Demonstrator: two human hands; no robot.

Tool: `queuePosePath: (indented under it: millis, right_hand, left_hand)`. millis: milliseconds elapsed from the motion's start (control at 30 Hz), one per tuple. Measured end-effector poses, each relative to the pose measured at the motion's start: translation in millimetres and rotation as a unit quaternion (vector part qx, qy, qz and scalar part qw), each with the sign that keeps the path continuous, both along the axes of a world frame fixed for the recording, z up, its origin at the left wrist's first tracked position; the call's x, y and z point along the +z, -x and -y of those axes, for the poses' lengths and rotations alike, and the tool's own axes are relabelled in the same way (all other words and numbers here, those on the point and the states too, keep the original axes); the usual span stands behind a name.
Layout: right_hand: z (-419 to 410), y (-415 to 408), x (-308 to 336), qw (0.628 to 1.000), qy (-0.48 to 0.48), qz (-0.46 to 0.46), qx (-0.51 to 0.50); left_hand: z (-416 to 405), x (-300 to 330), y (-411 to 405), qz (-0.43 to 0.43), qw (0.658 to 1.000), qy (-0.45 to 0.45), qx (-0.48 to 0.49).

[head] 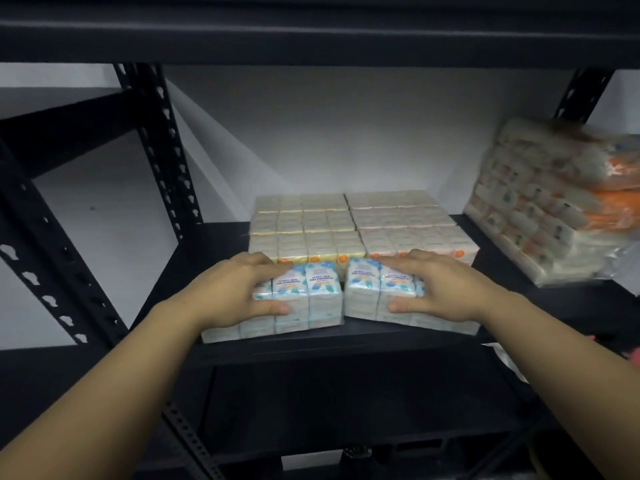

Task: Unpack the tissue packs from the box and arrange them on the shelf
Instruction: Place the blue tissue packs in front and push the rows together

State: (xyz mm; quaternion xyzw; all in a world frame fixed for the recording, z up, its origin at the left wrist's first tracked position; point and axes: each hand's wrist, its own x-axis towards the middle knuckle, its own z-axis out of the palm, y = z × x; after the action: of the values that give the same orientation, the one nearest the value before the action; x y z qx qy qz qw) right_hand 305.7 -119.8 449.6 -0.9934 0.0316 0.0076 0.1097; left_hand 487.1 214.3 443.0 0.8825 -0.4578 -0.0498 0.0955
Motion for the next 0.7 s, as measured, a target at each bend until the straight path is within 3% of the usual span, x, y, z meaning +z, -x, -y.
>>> queuePosePath:
  millis: [333,567,700]
  right_hand:
    - [38.0,15.9,0.6,1.0,-0.028,0.004,-0.012]
    - [71.0,37.3,-5.4,0.999,-0.034,0.019,-0.029]
    - [86.4,57.8,-10.4,0.994,-0.075,0.044,-0.059]
  left_hand:
    - [70.0,-1.2,35.0,0.046,0.993,0.107,0.012]
    - [131.4,-2.1,64.8,0.068,0.996,0.054,-0.013]
    - [155.5,-2.4,78.5,0.063,0.997,0.047,0.028]
